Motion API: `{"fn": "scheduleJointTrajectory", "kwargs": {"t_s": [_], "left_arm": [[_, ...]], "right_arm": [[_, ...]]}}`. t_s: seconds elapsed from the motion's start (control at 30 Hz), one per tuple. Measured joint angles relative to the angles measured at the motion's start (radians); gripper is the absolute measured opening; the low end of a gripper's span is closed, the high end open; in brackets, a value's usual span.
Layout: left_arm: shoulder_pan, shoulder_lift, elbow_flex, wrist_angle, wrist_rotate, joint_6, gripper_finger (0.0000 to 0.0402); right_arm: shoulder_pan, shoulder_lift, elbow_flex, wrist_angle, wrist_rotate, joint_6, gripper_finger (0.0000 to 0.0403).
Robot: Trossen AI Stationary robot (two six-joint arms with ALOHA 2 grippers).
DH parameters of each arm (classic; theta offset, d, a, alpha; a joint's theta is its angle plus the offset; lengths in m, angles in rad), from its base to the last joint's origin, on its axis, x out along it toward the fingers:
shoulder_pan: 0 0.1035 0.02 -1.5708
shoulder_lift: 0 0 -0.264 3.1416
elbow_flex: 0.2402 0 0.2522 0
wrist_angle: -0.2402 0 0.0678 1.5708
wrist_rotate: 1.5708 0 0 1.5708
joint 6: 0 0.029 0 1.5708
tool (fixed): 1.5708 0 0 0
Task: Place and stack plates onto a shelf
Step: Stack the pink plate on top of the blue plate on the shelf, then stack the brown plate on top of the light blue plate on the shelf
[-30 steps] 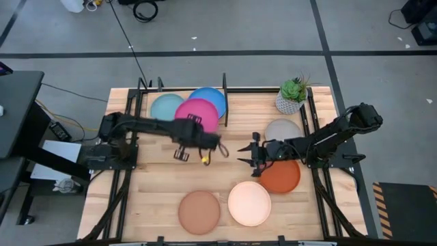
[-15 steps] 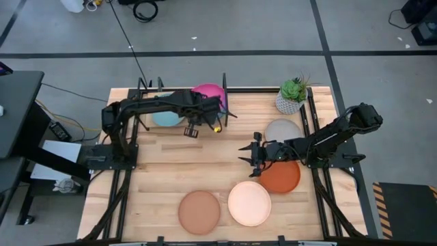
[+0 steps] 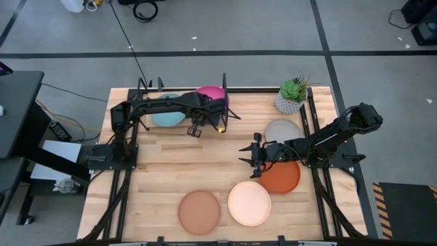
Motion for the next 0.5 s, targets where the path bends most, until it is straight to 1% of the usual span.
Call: {"fn": "scheduleJointTrajectory", "kwargs": {"t_s": [0.1,0.23,0.33,0.4,0.5], "left_arm": [[0.004,-0.001,0.0,-0.022,-0.003,-0.029,0.0046],[0.005,-0.002,0.0,-0.053,-0.007,-0.073,0.0092],[-0.011,-0.004,0.005,-0.097,-0.008,-0.138,0.012],[-0.036,-0.011,0.023,-0.129,0.047,-0.199,0.0128],[-0.103,-0.02,0.035,-0.13,0.172,-0.293,0.0131]], "right_arm": [[0.0,0.0,0.0,-0.001,0.0,0.0,0.0159],[0.0,0.0,0.0,-0.002,0.0,0.003,0.0159],[0.0,0.0,0.0,-0.003,0.0,0.005,0.0159],[0.0,0.0,0.0,-0.006,0.0,0.005,0.0159],[0.0,0.0,0.0,-0.005,0.0,0.005,0.0159]]}}
